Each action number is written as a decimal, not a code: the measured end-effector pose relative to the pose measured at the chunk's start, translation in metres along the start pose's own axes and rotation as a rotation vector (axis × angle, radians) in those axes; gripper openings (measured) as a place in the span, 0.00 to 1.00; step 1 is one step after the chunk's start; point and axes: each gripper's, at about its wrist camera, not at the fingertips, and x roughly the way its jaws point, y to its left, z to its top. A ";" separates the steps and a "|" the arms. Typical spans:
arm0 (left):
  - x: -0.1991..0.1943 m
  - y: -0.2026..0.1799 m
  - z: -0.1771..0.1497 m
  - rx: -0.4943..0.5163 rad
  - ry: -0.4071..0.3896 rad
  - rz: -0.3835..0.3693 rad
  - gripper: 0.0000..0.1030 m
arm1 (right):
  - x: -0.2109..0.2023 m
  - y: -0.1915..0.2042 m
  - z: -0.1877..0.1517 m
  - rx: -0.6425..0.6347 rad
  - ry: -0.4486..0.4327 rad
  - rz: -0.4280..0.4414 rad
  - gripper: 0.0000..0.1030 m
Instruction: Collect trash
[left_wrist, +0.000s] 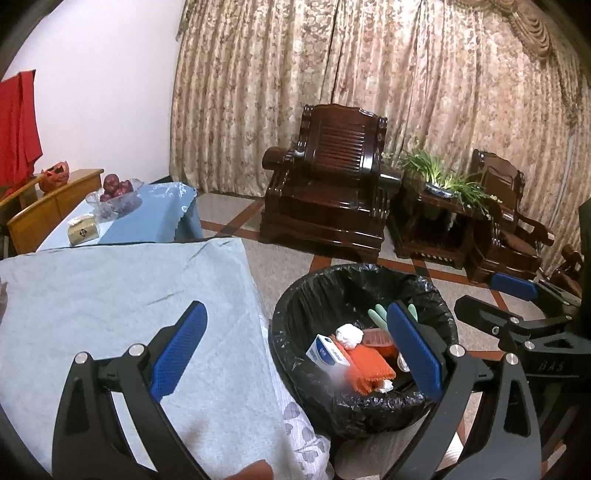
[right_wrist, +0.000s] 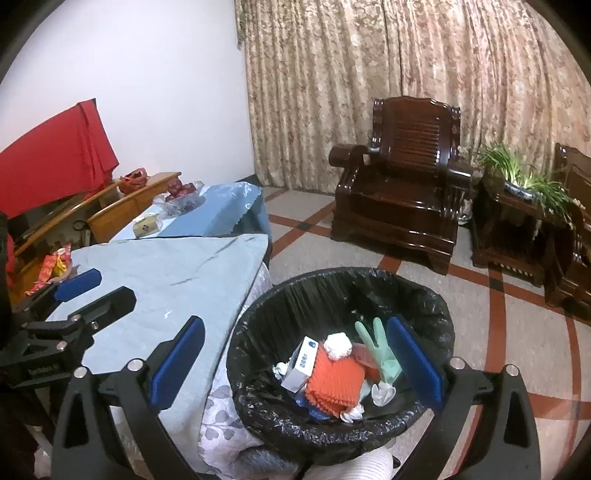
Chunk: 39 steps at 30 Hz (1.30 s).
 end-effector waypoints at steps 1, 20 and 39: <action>-0.002 0.000 0.001 0.000 -0.003 0.000 0.92 | -0.001 0.001 0.001 -0.002 -0.003 0.000 0.94; -0.020 0.004 0.008 0.006 -0.036 0.017 0.92 | -0.007 0.009 0.008 -0.035 -0.025 0.011 0.94; -0.022 0.007 0.011 0.007 -0.029 0.024 0.92 | -0.004 0.014 0.007 -0.035 -0.021 0.014 0.94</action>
